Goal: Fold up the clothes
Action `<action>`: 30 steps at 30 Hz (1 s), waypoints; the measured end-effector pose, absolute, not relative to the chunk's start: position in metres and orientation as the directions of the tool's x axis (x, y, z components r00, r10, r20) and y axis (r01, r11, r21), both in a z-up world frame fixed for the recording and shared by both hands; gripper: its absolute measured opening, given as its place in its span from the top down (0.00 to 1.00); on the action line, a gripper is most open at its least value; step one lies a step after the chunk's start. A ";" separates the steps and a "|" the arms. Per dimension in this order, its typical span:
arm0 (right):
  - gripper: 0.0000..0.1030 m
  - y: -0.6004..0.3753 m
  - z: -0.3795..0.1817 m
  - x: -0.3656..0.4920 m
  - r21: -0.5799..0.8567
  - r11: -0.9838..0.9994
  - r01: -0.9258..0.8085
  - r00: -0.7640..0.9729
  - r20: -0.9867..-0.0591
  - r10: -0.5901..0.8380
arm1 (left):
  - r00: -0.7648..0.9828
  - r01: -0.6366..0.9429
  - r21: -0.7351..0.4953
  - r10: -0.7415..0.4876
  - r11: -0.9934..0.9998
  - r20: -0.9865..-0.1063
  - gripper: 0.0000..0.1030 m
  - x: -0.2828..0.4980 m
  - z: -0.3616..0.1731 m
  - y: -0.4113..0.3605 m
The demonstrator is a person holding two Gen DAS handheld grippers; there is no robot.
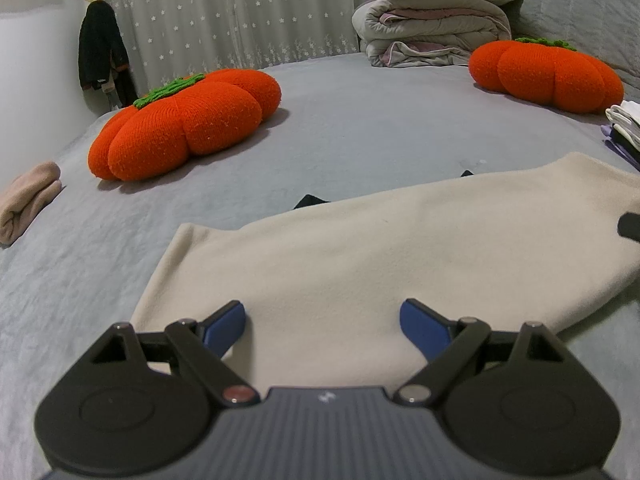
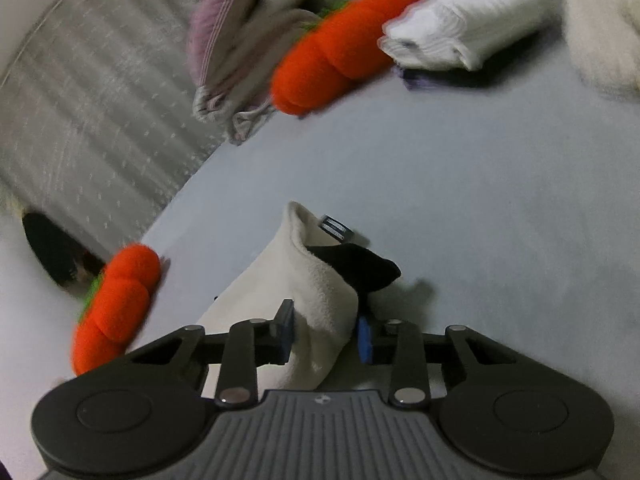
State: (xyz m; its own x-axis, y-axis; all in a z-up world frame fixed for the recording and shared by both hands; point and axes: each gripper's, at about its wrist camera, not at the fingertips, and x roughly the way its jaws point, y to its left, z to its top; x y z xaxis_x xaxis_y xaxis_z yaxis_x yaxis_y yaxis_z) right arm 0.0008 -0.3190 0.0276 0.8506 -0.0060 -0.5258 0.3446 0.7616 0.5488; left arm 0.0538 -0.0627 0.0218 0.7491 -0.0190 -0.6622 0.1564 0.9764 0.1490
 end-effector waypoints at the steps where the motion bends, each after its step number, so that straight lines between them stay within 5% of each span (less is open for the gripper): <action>1: 0.70 -0.313 0.031 0.001 0.512 0.792 0.332 0.854 -0.520 -0.022 | 0.749 0.156 0.149 -0.019 0.976 -0.662 0.14 0.054 0.022 -0.063; 12: 0.71 -0.280 0.060 -0.009 0.373 0.905 0.204 0.917 -0.397 -0.043 | 0.748 0.157 0.148 -0.020 0.976 -0.664 0.13 0.055 0.022 -0.063; 30: 0.64 -0.333 0.022 0.004 0.655 0.666 0.359 0.850 -0.524 0.057 | 0.749 0.158 0.152 -0.018 0.976 -0.662 0.13 0.055 0.021 -0.064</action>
State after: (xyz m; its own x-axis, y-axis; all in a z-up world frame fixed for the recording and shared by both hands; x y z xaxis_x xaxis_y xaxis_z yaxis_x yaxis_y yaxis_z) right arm 0.0042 -0.3333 0.0215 0.8500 0.0570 -0.5236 0.3585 0.6656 0.6546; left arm 0.0547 -0.0641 0.0210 0.7494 -0.0183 -0.6619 0.1584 0.9755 0.1524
